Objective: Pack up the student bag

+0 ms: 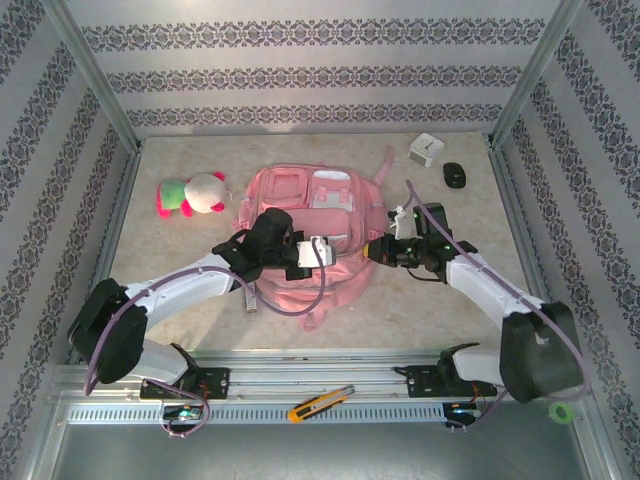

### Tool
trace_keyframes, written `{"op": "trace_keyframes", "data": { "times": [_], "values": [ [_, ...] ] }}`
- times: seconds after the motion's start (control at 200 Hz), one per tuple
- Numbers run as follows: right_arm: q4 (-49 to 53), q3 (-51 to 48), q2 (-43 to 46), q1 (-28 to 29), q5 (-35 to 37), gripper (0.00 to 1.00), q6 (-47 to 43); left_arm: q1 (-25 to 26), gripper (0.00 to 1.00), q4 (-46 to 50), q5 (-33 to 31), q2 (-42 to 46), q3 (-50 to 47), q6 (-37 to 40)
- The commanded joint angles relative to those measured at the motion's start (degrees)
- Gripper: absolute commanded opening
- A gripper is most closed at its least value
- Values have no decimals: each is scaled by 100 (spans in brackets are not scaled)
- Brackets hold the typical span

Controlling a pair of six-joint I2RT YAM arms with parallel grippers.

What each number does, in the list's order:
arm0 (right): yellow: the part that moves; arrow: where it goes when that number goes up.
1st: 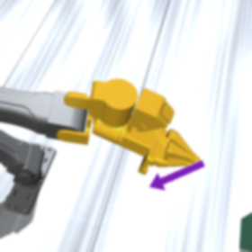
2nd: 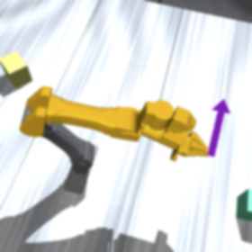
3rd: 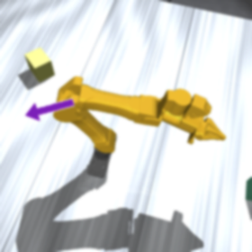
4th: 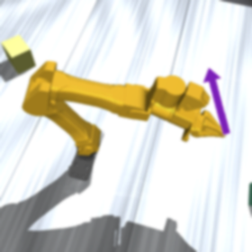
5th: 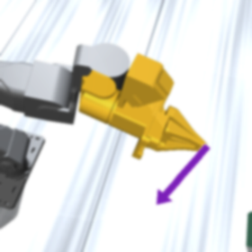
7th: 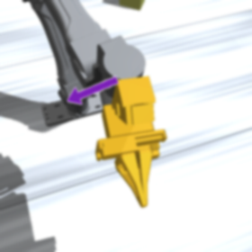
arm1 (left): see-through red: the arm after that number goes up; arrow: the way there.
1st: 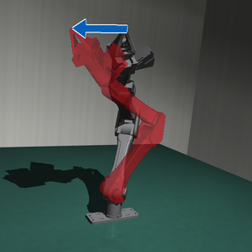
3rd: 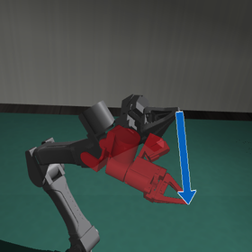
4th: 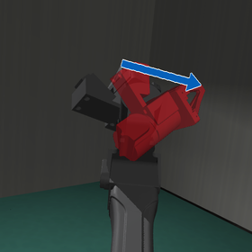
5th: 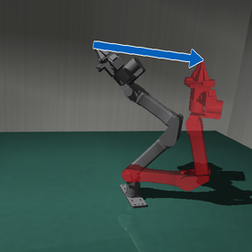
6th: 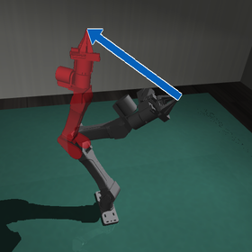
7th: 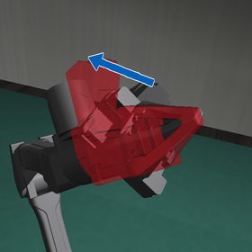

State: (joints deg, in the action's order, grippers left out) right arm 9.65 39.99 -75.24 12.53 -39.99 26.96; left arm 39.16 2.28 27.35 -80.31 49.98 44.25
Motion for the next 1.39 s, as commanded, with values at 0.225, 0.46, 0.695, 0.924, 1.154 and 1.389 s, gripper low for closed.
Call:
{"op": "trace_keyframes", "data": {
  "times": [0.225, 0.46, 0.695, 0.924, 1.154, 1.389],
  "values": [
    [-507, 952, -1145, -525, 843, 0, -88, -119, 0, 874, 1064, 402, -202, 590],
    [-459, 1076, -1257, -781, 1121, 0, -150, -119, 0, 1379, 1338, 466, -59, 987],
    [-493, 1777, -1915, -908, 866, 0, -354, -110, 0, 1681, 1931, 610, -163, 1205],
    [-233, 2351, -2488, -1030, 1029, 0, -523, -105, 0, 1697, 1856, 765, -306, 1263],
    [20, 2582, -2710, -1138, 1160, 0, -775, -109, 0, 1750, 1879, 745, -276, 1328],
    [367, 2710, -2614, -1150, 271, 17, -626, -110, 34, 76, 868, 700, -236, -1015]
  ]
}}
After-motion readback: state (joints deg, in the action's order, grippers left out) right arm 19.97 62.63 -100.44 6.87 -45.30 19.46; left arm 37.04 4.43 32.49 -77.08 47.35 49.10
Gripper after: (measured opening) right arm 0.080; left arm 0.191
